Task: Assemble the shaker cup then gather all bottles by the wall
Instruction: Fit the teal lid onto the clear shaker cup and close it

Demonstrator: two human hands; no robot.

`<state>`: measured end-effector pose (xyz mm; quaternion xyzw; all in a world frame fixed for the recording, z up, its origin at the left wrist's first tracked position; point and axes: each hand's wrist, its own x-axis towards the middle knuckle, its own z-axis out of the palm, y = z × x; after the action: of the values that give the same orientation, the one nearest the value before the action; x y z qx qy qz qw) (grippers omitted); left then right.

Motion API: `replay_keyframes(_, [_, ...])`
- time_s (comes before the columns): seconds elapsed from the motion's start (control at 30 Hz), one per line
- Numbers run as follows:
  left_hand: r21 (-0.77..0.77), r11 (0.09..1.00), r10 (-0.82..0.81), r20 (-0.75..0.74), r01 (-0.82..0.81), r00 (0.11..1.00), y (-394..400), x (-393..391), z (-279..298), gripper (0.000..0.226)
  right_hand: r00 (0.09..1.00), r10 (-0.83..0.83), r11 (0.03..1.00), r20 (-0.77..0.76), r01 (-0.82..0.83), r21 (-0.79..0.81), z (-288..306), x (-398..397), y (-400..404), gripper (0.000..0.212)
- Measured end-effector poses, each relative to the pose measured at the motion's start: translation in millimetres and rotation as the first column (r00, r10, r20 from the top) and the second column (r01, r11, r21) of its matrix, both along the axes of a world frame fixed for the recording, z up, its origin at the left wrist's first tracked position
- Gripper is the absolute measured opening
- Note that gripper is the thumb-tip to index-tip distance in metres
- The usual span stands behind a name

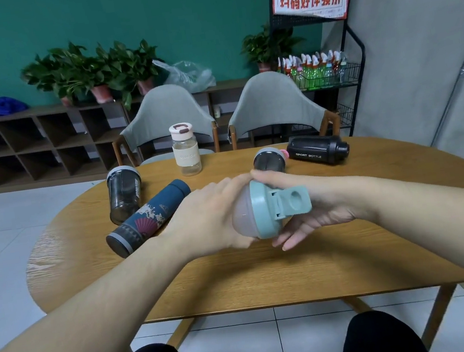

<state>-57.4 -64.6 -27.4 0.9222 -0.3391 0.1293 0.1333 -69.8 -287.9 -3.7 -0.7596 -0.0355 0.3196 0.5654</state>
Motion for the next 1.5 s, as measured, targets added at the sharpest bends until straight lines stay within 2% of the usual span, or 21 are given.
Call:
replay_keyframes(0.07, [-0.074,0.997,0.018,-0.097,-0.025,0.995,3.1,2.5,3.1,0.099,0.984,-0.072,0.996,0.165,0.08,-0.043,-7.6,12.6,2.1,0.057])
replay_keyframes(0.13, [-0.168,0.984,0.012,-0.25,-0.055,0.968,7.4,6.6,6.0,0.099,0.922,-0.112,0.986,0.371,0.149,-0.074,-12.2,17.8,-4.1,0.032])
replay_keyframes(0.17, [-0.214,0.975,-0.013,-0.33,-0.061,0.944,9.6,9.4,7.3,0.1,0.882,-0.025,0.988,0.471,0.094,-0.125,-13.2,17.9,-10.8,0.041])
replay_keyframes(0.23, [-0.275,0.959,-0.073,-0.452,-0.061,0.889,12.2,14.0,9.6,0.101,0.818,0.248,0.945,0.519,-0.086,-0.315,-9.1,12.9,-18.2,0.082])
replay_keyframes(0.3, [-0.284,0.958,-0.111,-0.496,-0.041,0.861,11.2,16.1,11.0,0.098,0.749,0.395,0.895,0.533,-0.181,-0.408,-1.1,5.6,-16.5,0.101])
replay_keyframes(0.37, [-0.286,0.958,-0.119,-0.492,-0.031,0.862,8.3,16.4,9.9,0.097,0.71,0.366,0.914,0.602,-0.152,-0.377,-0.7,6.5,-13.9,0.101])
replay_keyframes(0.47, [-0.27,0.962,-0.073,-0.419,-0.047,0.905,2.8,13.3,6.1,0.102,0.714,0.217,0.95,0.666,0.002,-0.312,0.0,4.5,1.5,0.081])
replay_keyframes(0.57, [-0.19,0.979,0.042,-0.192,-0.079,0.98,-2.2,10.7,3.7,0.102,0.841,-0.047,0.988,0.539,0.119,-0.099,-2.5,3.0,11.7,0.068])
replay_keyframes(0.67, [-0.076,0.995,0.069,0.024,-0.067,0.997,-4.6,12.9,1.4,0.1,0.962,-0.215,0.976,0.166,0.208,0.059,-3.5,3.5,20.8,0.074])
replay_keyframes(0.73, [-0.043,0.997,0.071,0.044,-0.069,0.997,-3.8,14.1,1.1,0.099,0.973,-0.226,0.972,0.043,0.223,0.073,-5.2,1.2,21.9,0.086])
replay_keyframes(0.8, [-0.075,0.994,0.077,-0.053,-0.081,0.996,-0.6,15.2,3.6,0.1,0.952,-0.275,0.96,0.134,0.265,0.088,-10.6,2.1,19.2,0.094])
replay_keyframes(0.87, [-0.153,0.984,0.056,-0.225,-0.092,0.973,4.0,18.5,8.8,0.102,0.841,-0.272,0.957,0.468,0.285,0.045,-14.4,1.7,9.8,0.101])
replay_keyframes(0.93, [-0.221,0.971,-0.004,-0.391,-0.09,0.921,9.6,24.4,13.5,0.102,0.592,-0.013,0.961,0.806,0.23,-0.153,-13.4,0.2,-6.6,0.115])
replay_keyframes(0.97, [-0.233,0.969,-0.031,-0.45,-0.084,0.892,12.0,27.2,14.7,0.1,0.435,0.182,0.929,0.882,0.218,-0.299,-12.5,1.6,-15.2,0.119])
replay_keyframes(1.03, [-0.224,0.973,-0.072,-0.536,-0.059,0.841,13.6,29.3,17.8,0.094,0.175,0.495,0.814,0.851,0.249,-0.525,-11.6,9.6,-27.0,0.119])
replay_keyframes(1.1, [-0.217,0.976,-0.117,-0.581,-0.015,0.806,10.1,29.2,19.7,0.09,0.085,0.646,0.72,0.759,0.262,-0.642,-8.9,17.7,-27.3,0.113])
replay_keyframes(1.2, [-0.205,0.978,-0.144,-0.551,0.034,0.822,4.5,27.4,18.6,0.093,0.158,0.651,0.729,0.743,0.142,-0.669,-2.5,20.8,-18.4,0.107])
replay_keyframes(1.27, [-0.219,0.976,-0.126,-0.488,0.019,0.864,3.0,24.2,17.2,0.095,0.298,0.577,0.778,0.761,0.082,-0.622,-1.3,17.9,-15.1,0.106])
replay_keyframes(1.37, [-0.165,0.986,-0.052,-0.286,0.005,0.957,-0.8,17.8,17.5,0.104,0.519,0.361,0.881,0.775,0.083,-0.466,-3.5,10.5,-9.5,0.1])
replay_keyframes(1.43, [-0.094,0.995,0.003,-0.117,-0.014,0.993,-3.6,16.6,17.0,0.104,0.689,0.17,0.939,0.704,0.105,-0.328,-6.2,8.0,-2.2,0.088])
replay_keyframes(1.5, [-0.024,0.999,0.025,0.053,-0.023,0.998,-5.6,17.0,14.5,0.102,0.832,0.016,0.974,0.555,0.112,-0.195,-6.9,6.6,5.7,0.076])
